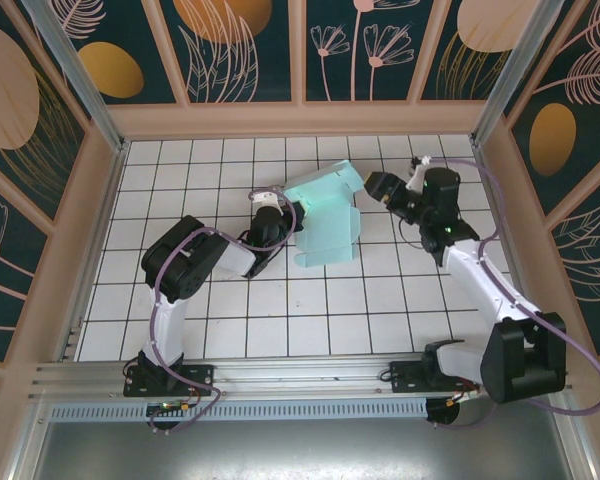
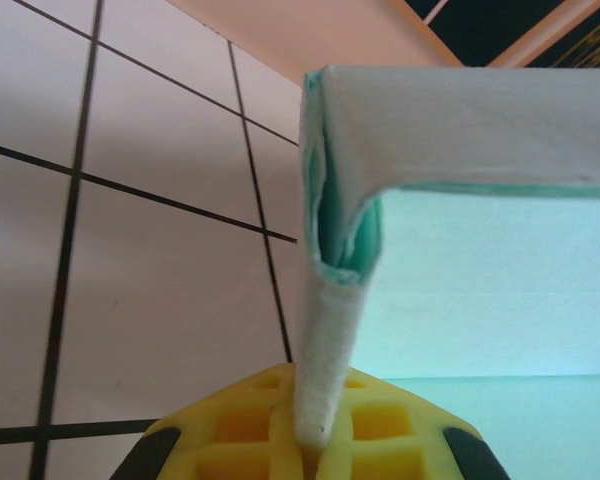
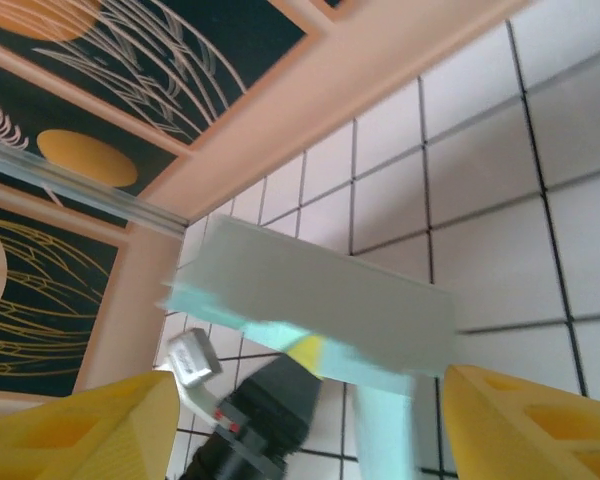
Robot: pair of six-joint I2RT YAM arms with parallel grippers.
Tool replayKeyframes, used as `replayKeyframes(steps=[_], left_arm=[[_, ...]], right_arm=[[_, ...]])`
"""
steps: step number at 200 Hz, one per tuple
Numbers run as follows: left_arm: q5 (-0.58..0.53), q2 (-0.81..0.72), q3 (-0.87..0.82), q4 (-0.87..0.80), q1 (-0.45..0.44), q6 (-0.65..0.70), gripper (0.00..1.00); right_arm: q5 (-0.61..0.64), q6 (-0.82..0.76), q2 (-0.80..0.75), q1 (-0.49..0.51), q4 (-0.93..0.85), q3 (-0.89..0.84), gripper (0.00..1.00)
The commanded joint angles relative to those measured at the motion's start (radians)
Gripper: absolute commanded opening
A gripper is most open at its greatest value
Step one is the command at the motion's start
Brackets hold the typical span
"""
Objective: Fold the paper box
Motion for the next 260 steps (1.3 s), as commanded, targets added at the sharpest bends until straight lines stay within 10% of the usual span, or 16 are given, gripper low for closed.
replayKeyframes(steps=[1, 86, 260], left_arm=[[-0.103, -0.016, 0.017, -0.032, -0.001, 0.081, 0.00], [-0.159, -0.056, -0.002, -0.006, 0.000, 0.130, 0.00], [-0.254, -0.081, 0.002, -0.102, 0.000, 0.135, 0.00]], right_arm=[[0.201, -0.171, 0.048, 0.103, -0.223, 0.205, 0.69], [0.384, -0.235, 0.511, 0.302, -0.515, 0.799, 0.61], [0.450, -0.075, 0.640, 0.337, -0.597, 0.827, 0.28]])
